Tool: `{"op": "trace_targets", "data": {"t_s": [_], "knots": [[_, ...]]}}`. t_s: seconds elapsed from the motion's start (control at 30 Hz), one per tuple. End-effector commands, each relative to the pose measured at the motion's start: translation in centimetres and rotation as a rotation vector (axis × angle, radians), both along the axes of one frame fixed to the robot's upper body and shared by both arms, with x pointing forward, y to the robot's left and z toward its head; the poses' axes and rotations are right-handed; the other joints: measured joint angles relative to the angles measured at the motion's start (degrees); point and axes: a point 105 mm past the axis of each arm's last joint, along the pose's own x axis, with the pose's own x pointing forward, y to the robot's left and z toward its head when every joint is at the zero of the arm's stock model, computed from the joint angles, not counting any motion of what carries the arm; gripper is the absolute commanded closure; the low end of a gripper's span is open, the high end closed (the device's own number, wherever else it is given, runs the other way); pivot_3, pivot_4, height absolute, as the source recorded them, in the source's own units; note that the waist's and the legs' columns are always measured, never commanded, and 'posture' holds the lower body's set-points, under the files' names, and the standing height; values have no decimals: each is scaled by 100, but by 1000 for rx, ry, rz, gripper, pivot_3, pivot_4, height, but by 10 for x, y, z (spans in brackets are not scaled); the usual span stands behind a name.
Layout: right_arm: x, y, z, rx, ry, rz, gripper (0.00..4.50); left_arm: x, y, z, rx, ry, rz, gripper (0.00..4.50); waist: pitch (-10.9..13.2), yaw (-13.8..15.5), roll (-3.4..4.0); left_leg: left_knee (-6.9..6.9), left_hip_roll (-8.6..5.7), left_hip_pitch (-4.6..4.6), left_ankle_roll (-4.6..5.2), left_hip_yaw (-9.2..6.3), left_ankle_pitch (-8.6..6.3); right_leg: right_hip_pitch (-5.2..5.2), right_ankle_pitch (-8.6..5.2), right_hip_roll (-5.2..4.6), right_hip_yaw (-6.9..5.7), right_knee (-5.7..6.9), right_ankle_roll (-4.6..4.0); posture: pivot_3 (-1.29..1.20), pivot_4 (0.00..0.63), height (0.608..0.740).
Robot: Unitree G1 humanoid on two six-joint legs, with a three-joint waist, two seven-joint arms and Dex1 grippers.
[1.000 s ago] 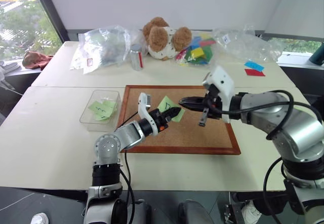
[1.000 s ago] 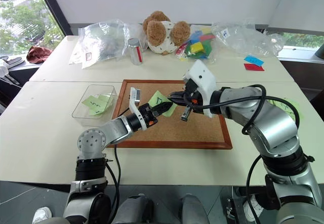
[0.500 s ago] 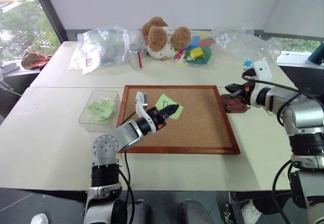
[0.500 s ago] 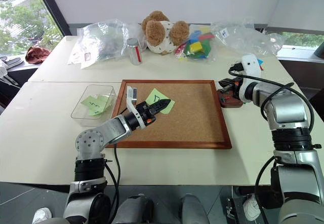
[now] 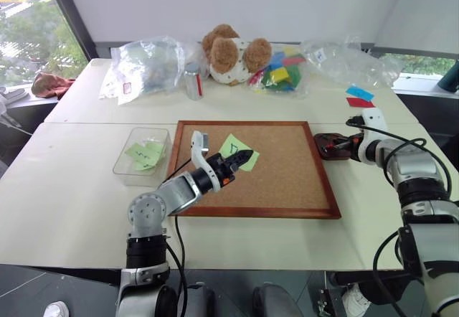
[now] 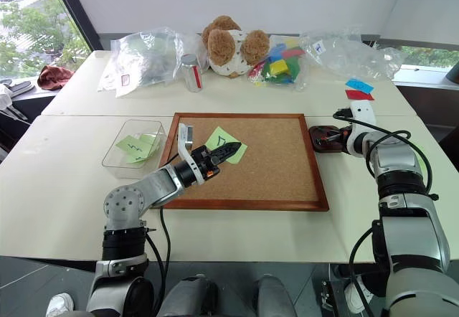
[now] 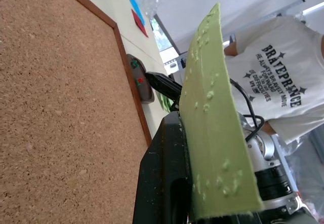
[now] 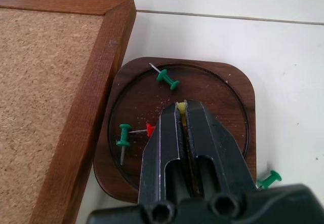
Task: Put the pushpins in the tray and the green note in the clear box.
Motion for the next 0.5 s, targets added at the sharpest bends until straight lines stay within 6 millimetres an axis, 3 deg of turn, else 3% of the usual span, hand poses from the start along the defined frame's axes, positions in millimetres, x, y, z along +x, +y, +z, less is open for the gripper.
{"op": "trace_targets", "data": {"t_s": [0.03, 0.07, 0.3, 0.5], "knots": [[2, -3, 6, 11, -22, -8, 3900, -4, -2, 11, -18, -45, -17, 4500, 0, 2, 0, 1, 0, 0, 0, 0, 0, 0, 0, 0, 0, 0, 0, 0, 150, 740], [2, -3, 6, 13, -22, -8, 3555, -4, -2, 11, -16, -46, -18, 4500, 0, -1, 0, 1, 0, 0, 0, 0, 0, 0, 0, 0, 0, 0, 0, 0, 150, 740], [4, -2, 23, 17, -67, -3, 29, -4, -3, 10, -14, -45, -21, 4500, 0, -14, 1, -2, 0, 0, -1, 0, 0, -2, 0, 1, 1, 1, 0, 0, 150, 740], [2, 1, 48, 15, -122, 29, 29, -5, -3, 10, -12, -45, -20, 4500, 1, -8, 1, -3, 0, 0, -2, -1, 1, -3, 0, 1, 1, 1, 0, 0, 150, 740]]}}
